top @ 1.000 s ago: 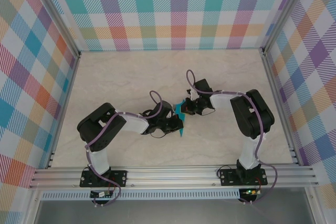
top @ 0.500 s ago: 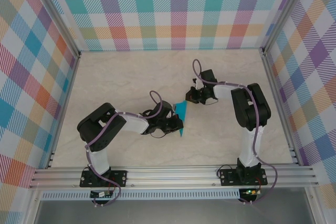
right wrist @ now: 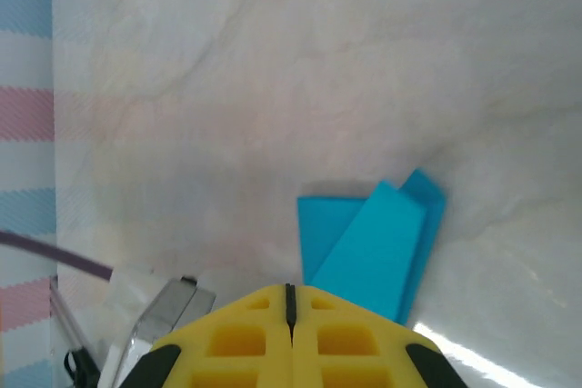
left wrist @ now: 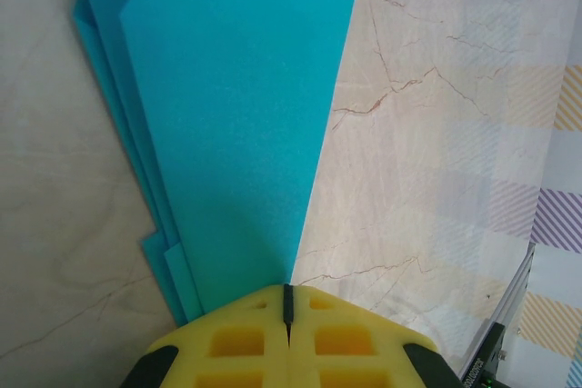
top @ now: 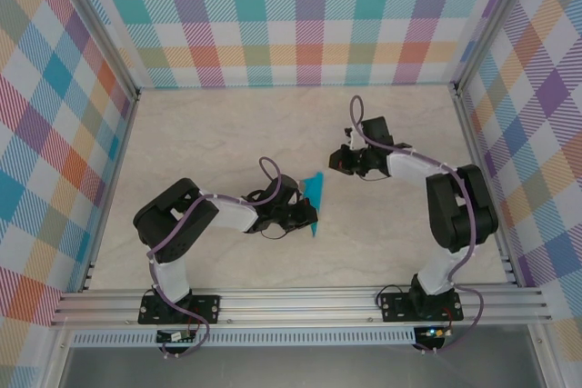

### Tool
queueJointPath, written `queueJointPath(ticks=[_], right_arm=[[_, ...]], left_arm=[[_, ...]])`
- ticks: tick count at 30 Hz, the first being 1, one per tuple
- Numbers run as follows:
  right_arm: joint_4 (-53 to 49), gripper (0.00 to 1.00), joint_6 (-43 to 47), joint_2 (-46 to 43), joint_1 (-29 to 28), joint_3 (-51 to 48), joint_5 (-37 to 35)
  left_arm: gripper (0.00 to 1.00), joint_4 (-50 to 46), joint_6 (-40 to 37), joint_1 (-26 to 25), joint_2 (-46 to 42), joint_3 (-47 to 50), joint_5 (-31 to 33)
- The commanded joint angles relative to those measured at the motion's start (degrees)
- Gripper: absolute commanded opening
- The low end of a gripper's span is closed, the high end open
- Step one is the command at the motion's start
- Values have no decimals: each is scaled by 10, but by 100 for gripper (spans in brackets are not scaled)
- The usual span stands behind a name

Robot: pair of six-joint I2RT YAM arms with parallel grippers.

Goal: Fold a paper plane with a square sheet of paper (fold left side to right side)
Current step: Fold the wing for the fifth time at the center of the table.

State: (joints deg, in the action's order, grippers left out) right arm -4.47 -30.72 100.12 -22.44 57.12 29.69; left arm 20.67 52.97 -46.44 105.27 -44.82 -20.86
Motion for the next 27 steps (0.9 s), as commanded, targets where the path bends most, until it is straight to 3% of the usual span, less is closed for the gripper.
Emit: queueJointPath(ticks=[1, 12, 21, 27], right_arm=[[48, 0, -40, 34, -28, -18, 34], [-6, 0, -37, 130, -33, 18, -14], [-36, 0, -19, 133, -34, 17, -32], [-41, 0, -18, 134, -37, 22, -34]], left_arm=[[0, -92, -2, -8, 10, 16, 26], [0, -84, -17, -8, -25, 17, 17], [3, -114, -59, -9, -109, 1, 7], [2, -105, -62, -19, -76, -38, -48]])
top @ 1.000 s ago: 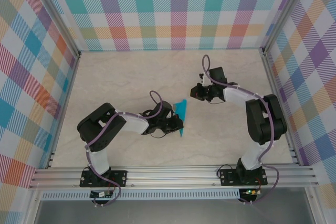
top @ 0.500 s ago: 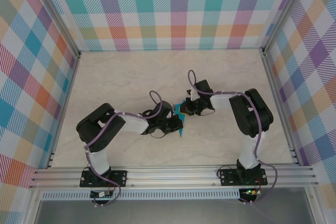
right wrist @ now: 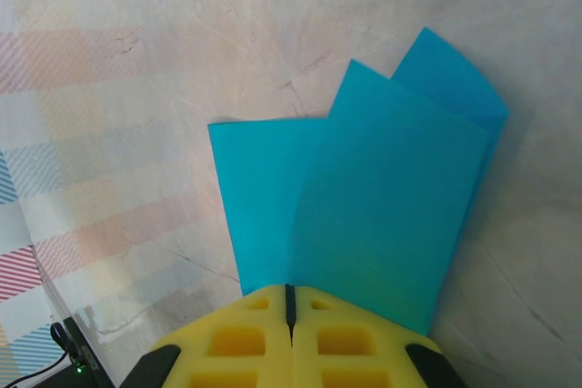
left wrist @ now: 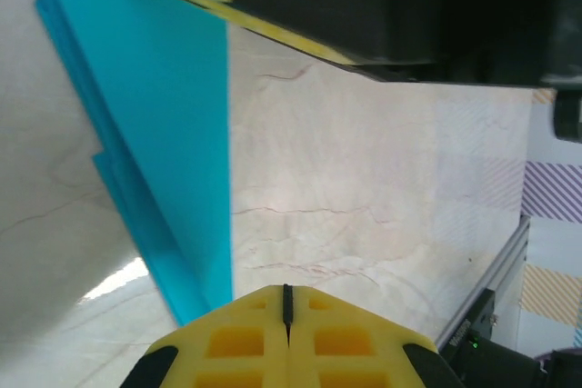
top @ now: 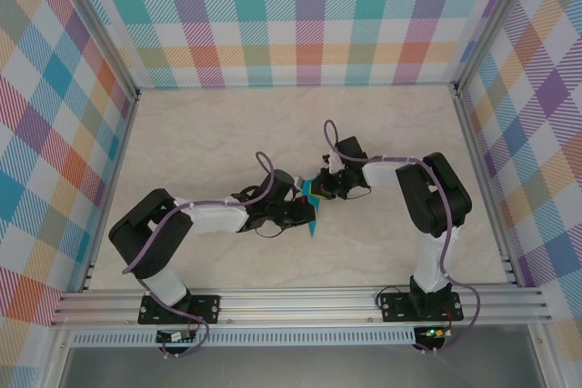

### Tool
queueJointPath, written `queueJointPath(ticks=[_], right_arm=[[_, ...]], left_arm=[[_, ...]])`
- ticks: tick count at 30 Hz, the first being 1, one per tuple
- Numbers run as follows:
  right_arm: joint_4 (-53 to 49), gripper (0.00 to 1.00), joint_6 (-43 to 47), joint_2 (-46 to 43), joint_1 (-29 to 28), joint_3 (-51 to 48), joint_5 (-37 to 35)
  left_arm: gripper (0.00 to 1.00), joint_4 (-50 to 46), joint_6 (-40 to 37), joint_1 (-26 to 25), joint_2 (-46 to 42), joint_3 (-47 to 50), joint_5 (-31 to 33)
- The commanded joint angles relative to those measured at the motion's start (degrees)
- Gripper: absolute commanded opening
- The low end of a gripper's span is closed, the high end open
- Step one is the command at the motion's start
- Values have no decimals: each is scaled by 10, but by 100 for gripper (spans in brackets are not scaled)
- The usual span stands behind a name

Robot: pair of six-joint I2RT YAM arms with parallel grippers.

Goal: Fold a paper plane with a square sheet of paper (fold left side to right side)
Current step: Fold the wing for the fifth time at the center of the table.

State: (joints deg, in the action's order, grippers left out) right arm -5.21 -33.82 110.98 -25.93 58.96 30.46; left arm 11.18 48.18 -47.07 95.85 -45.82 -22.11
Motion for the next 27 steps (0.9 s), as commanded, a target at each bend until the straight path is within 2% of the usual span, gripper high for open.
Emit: queueJointPath(ticks=[1, 12, 27], right_arm=[[-34, 0, 12, 25, -3, 4, -42], [-52, 0, 19, 28, -6, 11, -53], [-72, 0, 28, 31, -7, 19, -68]], left_arm=[[2, -9, -14, -16, 30, -35, -45], [1, -18, -4, -19, 75, -40, -24], [0, -15, 1, -18, 72, -9, -9]])
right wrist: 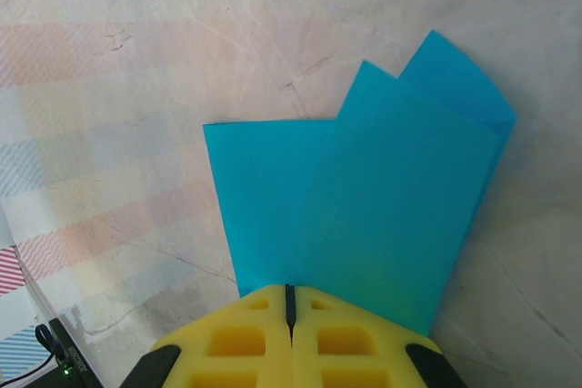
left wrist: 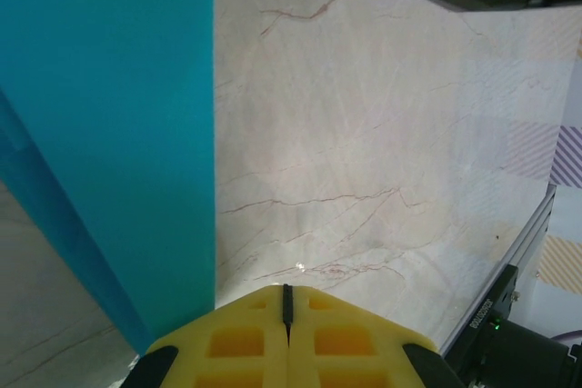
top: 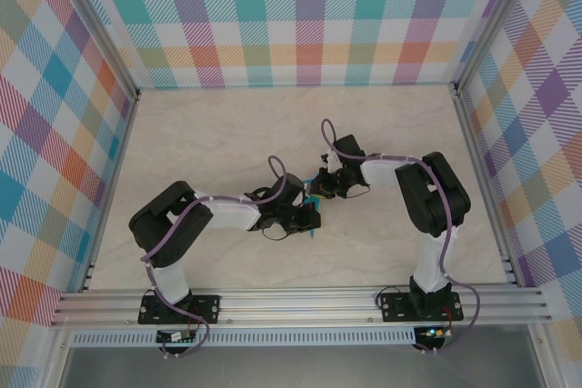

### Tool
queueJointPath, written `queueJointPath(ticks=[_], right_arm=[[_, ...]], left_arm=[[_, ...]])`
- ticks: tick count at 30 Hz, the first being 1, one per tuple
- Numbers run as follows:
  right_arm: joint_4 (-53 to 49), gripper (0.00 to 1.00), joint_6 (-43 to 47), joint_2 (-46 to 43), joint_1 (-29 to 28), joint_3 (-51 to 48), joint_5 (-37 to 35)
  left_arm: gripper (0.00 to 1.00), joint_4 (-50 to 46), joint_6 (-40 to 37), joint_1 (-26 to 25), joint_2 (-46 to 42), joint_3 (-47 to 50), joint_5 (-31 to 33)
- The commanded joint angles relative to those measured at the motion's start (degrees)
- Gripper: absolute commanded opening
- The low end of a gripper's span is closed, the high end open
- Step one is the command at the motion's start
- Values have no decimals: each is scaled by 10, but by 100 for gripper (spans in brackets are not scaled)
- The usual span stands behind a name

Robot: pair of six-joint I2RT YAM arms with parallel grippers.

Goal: Fold a paper plane with a square sheet of paper (fold left side to right side)
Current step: Fold the wing for the fifth time at the center of the table.

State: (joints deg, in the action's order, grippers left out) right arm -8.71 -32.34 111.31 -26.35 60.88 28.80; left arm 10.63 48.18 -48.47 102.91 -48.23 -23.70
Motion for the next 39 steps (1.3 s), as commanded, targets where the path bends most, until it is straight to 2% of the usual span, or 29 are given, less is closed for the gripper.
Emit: queueJointPath(ticks=[1, 39], right_arm=[[-37, 0, 13, 29, -2, 0, -52], [-56, 0, 11, 49, -2, 15, -54]], left_arm=[[0, -8, 1, -4, 2, 17, 7], [0, 20, 22, -40, -4, 78, -2]])
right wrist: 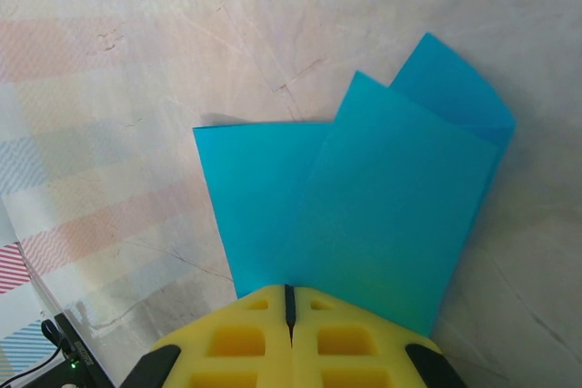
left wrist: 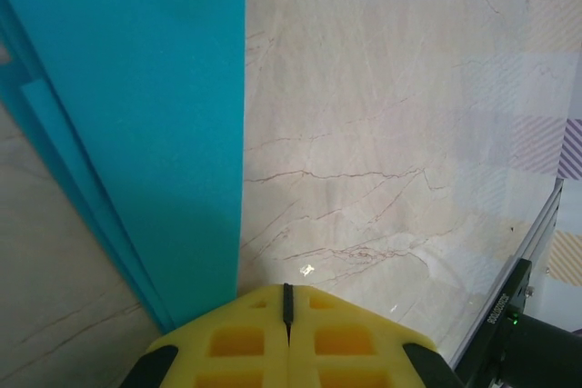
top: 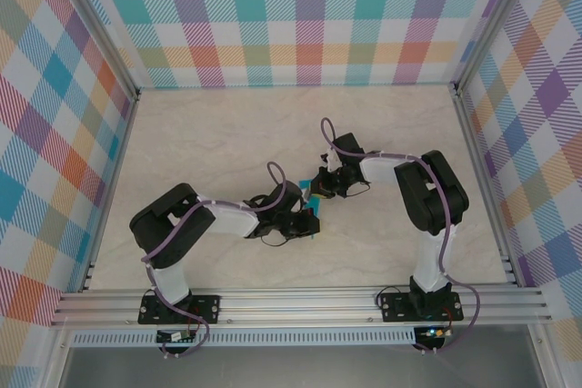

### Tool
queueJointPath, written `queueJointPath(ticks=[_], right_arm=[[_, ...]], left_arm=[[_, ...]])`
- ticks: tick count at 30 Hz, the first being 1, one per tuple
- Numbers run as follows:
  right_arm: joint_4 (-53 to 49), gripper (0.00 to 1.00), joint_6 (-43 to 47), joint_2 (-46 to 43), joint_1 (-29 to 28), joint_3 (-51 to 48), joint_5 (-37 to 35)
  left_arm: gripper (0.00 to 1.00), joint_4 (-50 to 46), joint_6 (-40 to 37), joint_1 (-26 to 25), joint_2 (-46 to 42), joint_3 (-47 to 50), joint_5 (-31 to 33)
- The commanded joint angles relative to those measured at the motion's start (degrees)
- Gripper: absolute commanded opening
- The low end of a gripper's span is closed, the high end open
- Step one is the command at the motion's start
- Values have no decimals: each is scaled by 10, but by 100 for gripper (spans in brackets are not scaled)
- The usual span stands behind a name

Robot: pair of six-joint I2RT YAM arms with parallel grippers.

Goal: Fold a paper plane with a square sheet of paper (fold left side to right side)
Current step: Fold the wing for the fifth time at the center of the table.

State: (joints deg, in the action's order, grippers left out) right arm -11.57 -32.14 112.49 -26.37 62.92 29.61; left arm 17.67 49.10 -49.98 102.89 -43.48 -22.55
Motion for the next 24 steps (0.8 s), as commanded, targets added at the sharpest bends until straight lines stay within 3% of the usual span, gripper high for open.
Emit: queueJointPath(ticks=[1, 18, 24], right_arm=[[-27, 0, 10, 38, -2, -5, -62], [-26, 0, 9, 41, -2, -4, -61], [-31, 0, 11, 39, -2, -2, -61]], left_arm=[[0, -50, 15, -27, -6, 35, -12], [0, -61, 48, -71, -67, 89, 9], [0, -136, 2, -45, -138, 14, 4]])
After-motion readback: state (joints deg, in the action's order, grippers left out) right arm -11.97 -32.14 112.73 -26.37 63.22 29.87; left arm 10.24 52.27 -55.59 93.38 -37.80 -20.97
